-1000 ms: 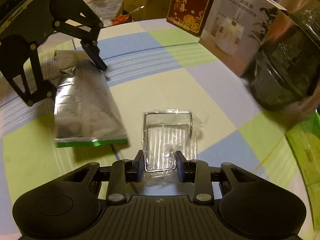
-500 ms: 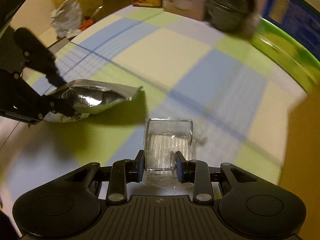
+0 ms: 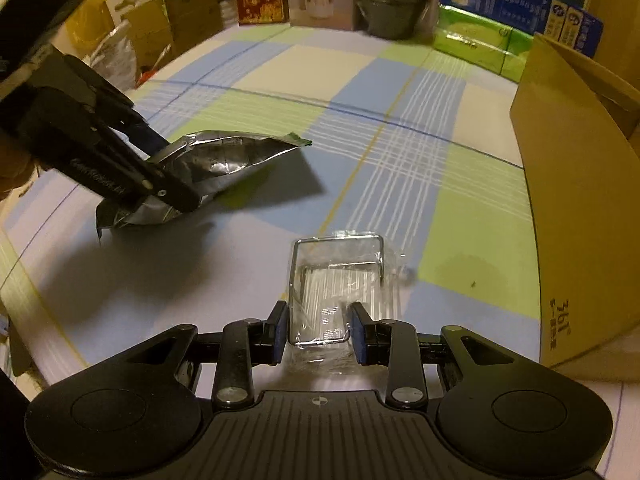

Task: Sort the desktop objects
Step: 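Grasp the clear plastic holder with the right tool while the left tool grasps the silver foil bag, then lift the plastic holder and foil bag with both tools off the table, then carry the plastic holder and foil bag with both tools over the cardboard box, then open the left tool dropping the foil bag while the right tool releases the holder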

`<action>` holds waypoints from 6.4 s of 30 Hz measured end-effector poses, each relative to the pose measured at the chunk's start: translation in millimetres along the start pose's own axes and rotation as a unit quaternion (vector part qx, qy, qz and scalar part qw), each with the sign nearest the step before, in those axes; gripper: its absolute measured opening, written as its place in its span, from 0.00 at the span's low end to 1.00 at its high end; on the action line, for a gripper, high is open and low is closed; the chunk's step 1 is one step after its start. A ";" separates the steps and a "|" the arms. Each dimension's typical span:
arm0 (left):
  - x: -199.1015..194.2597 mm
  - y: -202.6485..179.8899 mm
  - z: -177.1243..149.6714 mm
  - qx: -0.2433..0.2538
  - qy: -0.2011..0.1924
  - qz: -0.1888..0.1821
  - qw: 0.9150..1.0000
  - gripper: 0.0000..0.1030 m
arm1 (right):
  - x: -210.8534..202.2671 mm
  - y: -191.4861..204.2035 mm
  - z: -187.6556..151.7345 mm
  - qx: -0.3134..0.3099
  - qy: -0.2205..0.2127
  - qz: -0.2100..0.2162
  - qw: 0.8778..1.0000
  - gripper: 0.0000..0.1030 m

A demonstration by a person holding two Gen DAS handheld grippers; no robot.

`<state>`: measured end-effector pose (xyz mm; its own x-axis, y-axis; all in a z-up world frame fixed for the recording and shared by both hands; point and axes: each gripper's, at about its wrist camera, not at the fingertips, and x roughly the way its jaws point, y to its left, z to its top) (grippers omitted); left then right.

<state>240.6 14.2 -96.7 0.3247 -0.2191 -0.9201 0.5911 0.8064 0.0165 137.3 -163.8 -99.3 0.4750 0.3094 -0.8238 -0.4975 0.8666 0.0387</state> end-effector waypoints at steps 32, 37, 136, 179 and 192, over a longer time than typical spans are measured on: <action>27.3 7.8 -9.7 -0.043 -0.062 0.007 0.997 0.49 | 1.7 24.3 -35.2 -0.061 -0.065 -0.056 0.994 0.28; 25.1 4.3 -10.6 -0.043 -0.061 0.009 0.997 0.34 | 1.9 22.3 -34.4 -0.048 -0.071 -0.053 0.995 0.27; -121.0 -261.9 57.2 -0.130 -0.158 -0.066 0.977 0.28 | -254.9 -148.9 -112.0 0.160 -0.193 -0.165 0.954 0.27; -50.1 -220.5 208.8 -0.220 -0.174 -0.092 0.955 0.29 | -182.0 -241.1 17.5 0.088 -0.199 -0.145 0.965 0.27; -55.7 -189.4 217.2 -0.223 -0.208 -0.067 0.950 0.42 | -155.1 -253.3 25.7 0.100 -0.192 -0.131 0.967 0.27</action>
<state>271.0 -245.6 36.4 0.5869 -0.4596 -0.6666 0.3060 0.8881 -0.3429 208.3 -421.3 33.2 0.8200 0.1577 -0.5502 -0.1906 0.9817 -0.0027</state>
